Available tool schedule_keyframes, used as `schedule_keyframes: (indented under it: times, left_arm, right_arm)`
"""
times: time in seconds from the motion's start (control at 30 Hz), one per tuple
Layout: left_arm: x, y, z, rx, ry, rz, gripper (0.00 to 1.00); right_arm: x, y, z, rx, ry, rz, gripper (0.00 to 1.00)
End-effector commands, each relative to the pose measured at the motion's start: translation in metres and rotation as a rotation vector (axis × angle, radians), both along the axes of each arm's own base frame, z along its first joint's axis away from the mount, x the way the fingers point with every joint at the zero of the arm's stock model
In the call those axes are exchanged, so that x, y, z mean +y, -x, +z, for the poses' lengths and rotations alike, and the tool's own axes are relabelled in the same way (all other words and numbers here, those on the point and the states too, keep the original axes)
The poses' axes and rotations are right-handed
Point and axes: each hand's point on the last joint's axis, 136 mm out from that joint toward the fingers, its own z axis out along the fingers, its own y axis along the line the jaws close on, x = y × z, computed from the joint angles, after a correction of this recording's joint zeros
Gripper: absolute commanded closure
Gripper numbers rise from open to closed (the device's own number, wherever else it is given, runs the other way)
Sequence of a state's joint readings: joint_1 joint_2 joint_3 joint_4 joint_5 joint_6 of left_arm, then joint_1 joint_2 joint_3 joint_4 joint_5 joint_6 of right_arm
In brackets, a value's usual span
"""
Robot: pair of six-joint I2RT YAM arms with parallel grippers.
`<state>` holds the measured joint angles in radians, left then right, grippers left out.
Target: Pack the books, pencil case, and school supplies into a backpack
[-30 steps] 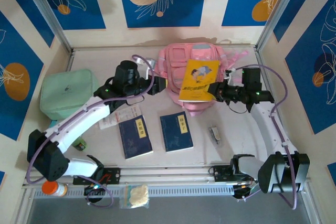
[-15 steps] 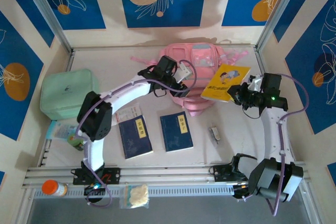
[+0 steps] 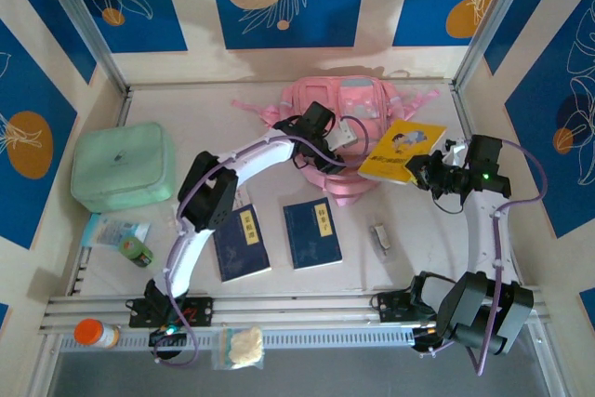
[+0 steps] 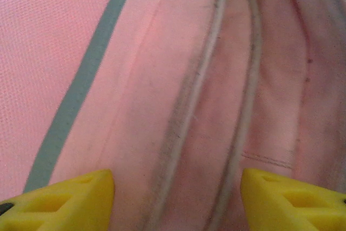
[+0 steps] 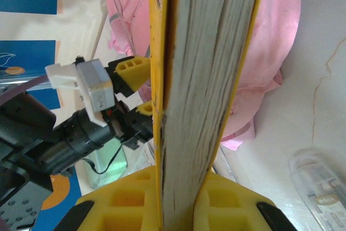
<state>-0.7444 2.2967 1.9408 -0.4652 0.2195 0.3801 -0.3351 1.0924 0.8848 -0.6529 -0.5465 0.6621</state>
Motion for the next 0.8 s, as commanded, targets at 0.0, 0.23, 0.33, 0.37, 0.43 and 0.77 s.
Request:
schedule_keyframes:
  times: [0.0,0.23,0.33,0.37,0.43,0.77]
  left_arm:
    - [-0.002,-0.012,-0.006,-0.043,-0.048,0.001,0.40]
    - [0.003,-0.032,-0.016,-0.103,-0.090,0.072,0.60]
    - [0.009,-0.037,-0.013,-0.119,-0.099,0.106,0.71]
    - [0.009,-0.036,-0.010,-0.118,-0.088,0.106,0.75]
    - [0.008,-0.035,-0.004,-0.125,-0.072,0.106,0.82]
    - [0.064,-0.064,0.036,-0.219,-0.108,0.366,1.00]
  right_arm:
    - [0.006,-0.005,0.014,-0.073,-0.034,0.041,1.00]
    - [0.007,-0.003,0.016,-0.076,-0.034,0.039,1.00]
    - [0.008,-0.003,0.017,-0.079,-0.034,0.039,1.00]
    - [0.008,-0.003,0.017,-0.080,-0.035,0.038,1.00]
    - [0.009,-0.004,0.018,-0.081,-0.036,0.041,1.00]
    - [0.022,-0.001,0.023,-0.090,-0.029,0.078,1.00]
